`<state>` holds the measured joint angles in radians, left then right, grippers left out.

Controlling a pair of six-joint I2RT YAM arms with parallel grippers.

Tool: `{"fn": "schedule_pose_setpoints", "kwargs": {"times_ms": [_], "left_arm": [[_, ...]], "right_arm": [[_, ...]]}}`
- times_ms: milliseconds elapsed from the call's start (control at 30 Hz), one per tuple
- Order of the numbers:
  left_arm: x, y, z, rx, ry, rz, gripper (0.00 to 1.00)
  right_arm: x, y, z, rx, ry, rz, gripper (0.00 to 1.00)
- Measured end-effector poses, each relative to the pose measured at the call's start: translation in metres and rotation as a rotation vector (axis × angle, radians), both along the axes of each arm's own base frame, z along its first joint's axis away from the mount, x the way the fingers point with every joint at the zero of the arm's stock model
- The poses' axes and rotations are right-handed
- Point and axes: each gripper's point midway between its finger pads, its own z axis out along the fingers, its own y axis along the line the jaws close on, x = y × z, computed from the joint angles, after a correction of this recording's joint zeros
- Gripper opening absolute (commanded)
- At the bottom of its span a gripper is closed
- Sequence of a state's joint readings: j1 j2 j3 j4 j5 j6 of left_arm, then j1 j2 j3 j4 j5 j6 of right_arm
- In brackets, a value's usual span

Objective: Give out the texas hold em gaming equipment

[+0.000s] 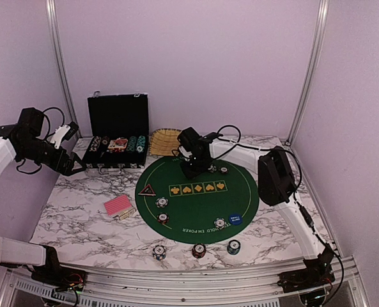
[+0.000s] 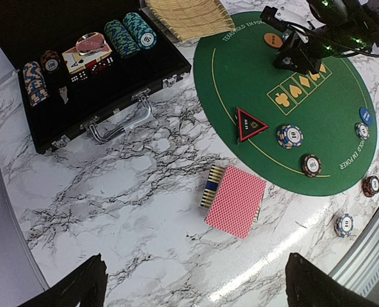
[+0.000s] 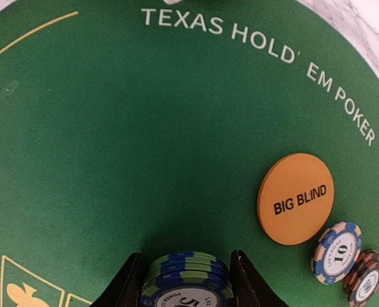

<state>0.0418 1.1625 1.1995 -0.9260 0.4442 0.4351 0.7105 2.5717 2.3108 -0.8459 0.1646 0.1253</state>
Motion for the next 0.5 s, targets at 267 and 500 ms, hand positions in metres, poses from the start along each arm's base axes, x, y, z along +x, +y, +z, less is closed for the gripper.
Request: {"fn": "schedule_pose_setpoints", "kwargs": {"times_ms": [267,500], "left_arm": [[0.0,0.0,0.0,0.0,0.0,0.0,0.99],[0.0,0.0,0.0,0.002,-0.002,-0.003,0.99]], "right_arm": [[0.011,-0.002,-0.003,0.017,-0.018,-0.014,0.48],[0.021,-0.006,-0.002,0.027,-0.038,-0.027,0.64]]}}
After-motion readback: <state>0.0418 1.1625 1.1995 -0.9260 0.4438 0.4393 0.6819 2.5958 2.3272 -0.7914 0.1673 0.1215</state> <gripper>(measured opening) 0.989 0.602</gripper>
